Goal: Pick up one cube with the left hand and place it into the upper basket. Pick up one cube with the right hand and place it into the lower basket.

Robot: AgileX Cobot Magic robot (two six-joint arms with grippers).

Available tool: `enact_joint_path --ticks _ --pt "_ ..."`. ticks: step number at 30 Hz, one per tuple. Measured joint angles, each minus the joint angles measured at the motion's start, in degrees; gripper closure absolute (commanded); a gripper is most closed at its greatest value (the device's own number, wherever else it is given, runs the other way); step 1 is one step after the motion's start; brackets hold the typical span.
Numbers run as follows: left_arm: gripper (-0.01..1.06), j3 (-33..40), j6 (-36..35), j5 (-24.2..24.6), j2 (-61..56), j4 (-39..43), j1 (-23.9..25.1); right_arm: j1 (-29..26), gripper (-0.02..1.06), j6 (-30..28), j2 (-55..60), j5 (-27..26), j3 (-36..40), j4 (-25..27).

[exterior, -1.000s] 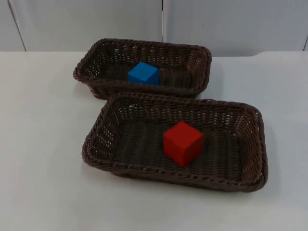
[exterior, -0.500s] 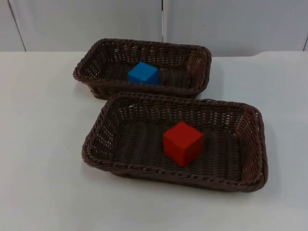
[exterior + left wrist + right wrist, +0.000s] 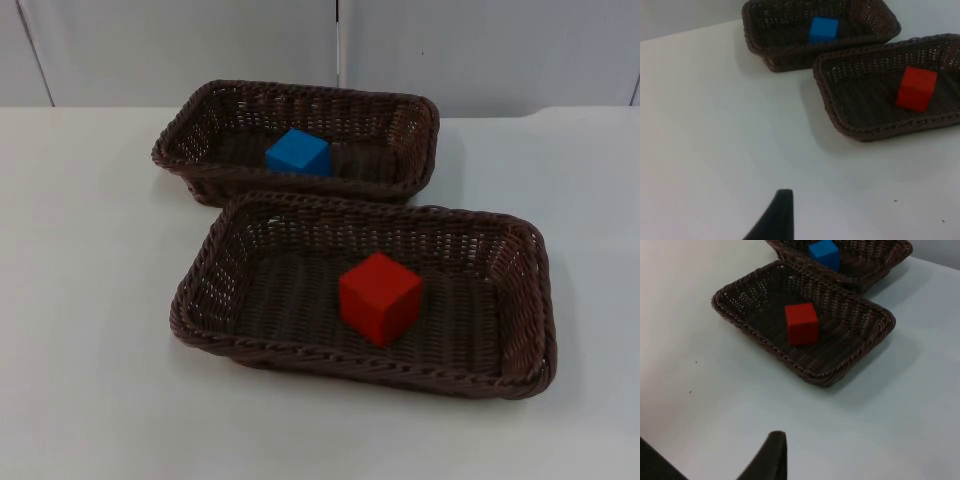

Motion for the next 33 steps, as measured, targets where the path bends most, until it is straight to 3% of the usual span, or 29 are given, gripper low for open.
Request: enact_joint_path --ticks 33 --pt "0.0 0.0 0.0 0.0 0.0 0.0 0.0 0.0 -0.01 0.0 0.0 0.0 0.0 0.0"
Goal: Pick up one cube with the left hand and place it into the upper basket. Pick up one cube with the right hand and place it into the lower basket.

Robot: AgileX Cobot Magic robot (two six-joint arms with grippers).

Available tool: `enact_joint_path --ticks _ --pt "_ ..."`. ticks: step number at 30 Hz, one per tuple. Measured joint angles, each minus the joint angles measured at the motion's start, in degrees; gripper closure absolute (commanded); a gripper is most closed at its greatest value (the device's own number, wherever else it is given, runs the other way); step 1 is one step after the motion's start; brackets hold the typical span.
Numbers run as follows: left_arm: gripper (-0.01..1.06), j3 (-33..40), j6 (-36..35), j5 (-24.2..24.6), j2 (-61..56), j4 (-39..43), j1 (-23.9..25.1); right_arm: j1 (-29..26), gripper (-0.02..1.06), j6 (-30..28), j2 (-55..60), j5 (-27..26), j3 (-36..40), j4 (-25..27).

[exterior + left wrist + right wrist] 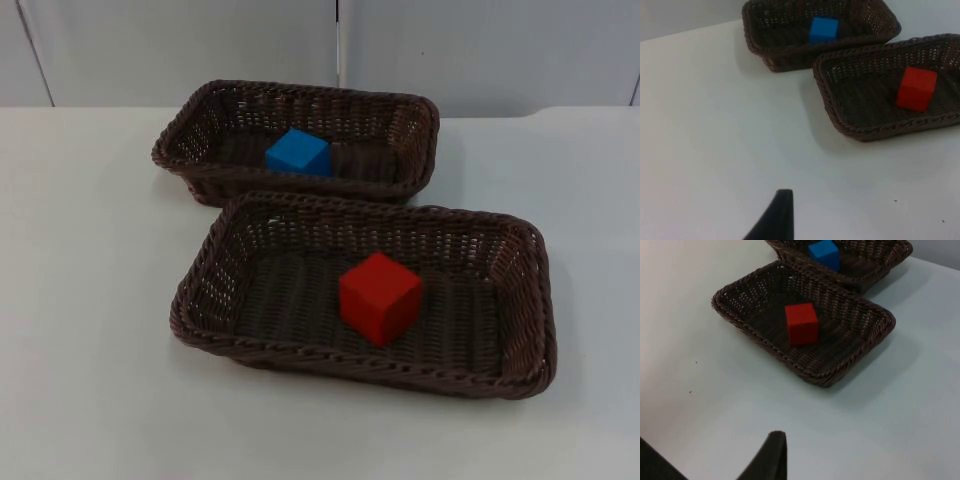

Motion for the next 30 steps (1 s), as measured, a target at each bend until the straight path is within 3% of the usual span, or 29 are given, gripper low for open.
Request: enact_joint_path --ticks 8,30 --pt "0.0 0.0 0.0 0.0 0.0 0.0 0.6 0.0 -0.01 0.0 0.0 0.0 0.0 0.0" --pt "0.0 0.0 0.0 0.0 0.0 0.0 16.3 0.0 -0.01 -0.2 0.0 0.0 0.0 0.0"
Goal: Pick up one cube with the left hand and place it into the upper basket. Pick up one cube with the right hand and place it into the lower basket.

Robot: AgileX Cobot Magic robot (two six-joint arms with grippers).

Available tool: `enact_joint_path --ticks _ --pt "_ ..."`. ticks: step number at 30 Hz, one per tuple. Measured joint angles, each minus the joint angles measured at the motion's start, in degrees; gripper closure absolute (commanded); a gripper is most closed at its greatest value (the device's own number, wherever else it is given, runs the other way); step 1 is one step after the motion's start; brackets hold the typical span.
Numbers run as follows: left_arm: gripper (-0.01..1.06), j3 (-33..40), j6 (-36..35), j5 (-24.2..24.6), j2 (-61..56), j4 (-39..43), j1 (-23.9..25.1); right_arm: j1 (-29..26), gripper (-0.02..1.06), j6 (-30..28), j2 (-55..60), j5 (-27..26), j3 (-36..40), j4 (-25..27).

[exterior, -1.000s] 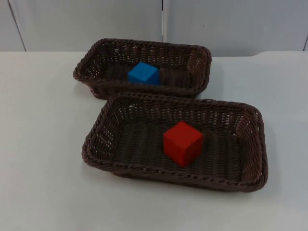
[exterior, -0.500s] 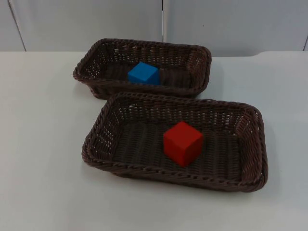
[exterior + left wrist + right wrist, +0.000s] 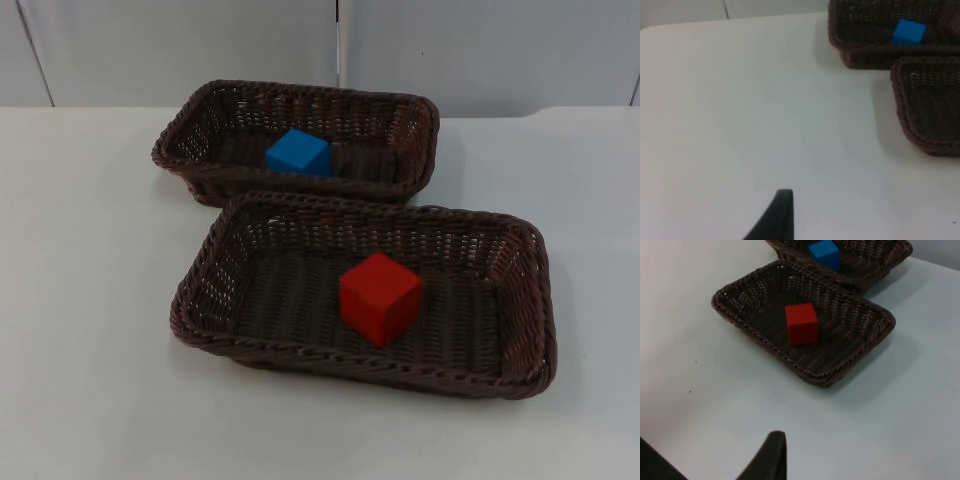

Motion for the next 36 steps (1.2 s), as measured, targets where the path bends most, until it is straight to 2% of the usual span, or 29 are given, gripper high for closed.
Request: enact_joint_path --ticks 7,25,36 --pt "0.0 0.0 0.0 0.0 0.0 0.0 4.3 0.0 -0.01 0.0 0.0 0.0 0.0 0.0" --pt "0.0 0.0 0.0 0.0 0.0 0.0 4.7 -1.0 -0.01 0.0 0.0 0.0 0.0 0.1" --pt "0.0 0.0 0.0 0.0 0.0 0.0 4.7 -14.5 -0.01 0.0 0.0 0.0 0.0 0.1"
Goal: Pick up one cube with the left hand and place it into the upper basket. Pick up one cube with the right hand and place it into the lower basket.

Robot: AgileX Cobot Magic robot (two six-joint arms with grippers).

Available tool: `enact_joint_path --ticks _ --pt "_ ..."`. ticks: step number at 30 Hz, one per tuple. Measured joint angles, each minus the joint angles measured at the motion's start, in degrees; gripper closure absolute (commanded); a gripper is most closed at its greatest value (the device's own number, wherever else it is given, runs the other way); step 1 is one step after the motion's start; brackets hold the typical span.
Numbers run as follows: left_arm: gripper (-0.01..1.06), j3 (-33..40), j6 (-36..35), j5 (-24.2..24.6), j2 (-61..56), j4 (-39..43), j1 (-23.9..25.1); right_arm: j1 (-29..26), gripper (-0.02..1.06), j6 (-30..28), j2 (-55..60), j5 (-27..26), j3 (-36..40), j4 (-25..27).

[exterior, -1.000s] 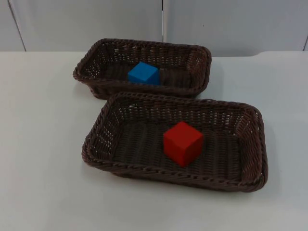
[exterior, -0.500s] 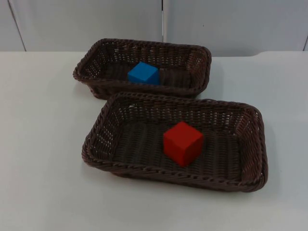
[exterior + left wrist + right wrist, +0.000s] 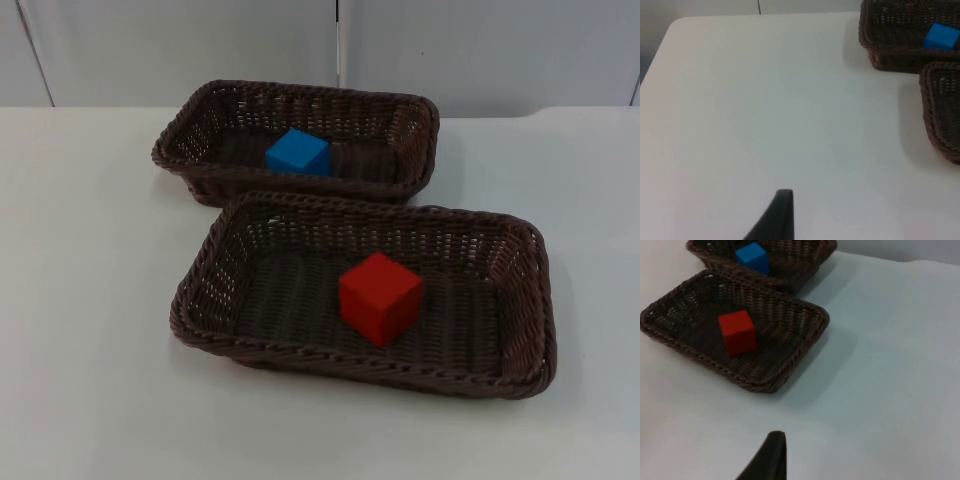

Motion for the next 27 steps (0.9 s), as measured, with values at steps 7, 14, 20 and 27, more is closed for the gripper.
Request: enact_joint_path --ticks 7,14,20,27 --pt "0.0 0.0 0.0 0.0 0.0 0.0 0.0 -7.8 -0.01 0.0 0.0 0.0 0.0 0.0" --pt "0.0 0.0 0.0 0.0 0.0 0.0 0.0 -12.7 -0.01 0.0 0.0 0.0 0.0 0.0" --pt "0.0 0.0 0.0 0.0 0.0 0.0 0.0 -17.4 -0.01 0.0 0.0 0.0 0.0 0.0" --pt "0.0 0.0 0.0 0.0 0.0 0.0 0.0 -21.3 -0.01 0.0 0.0 0.0 0.0 0.0"
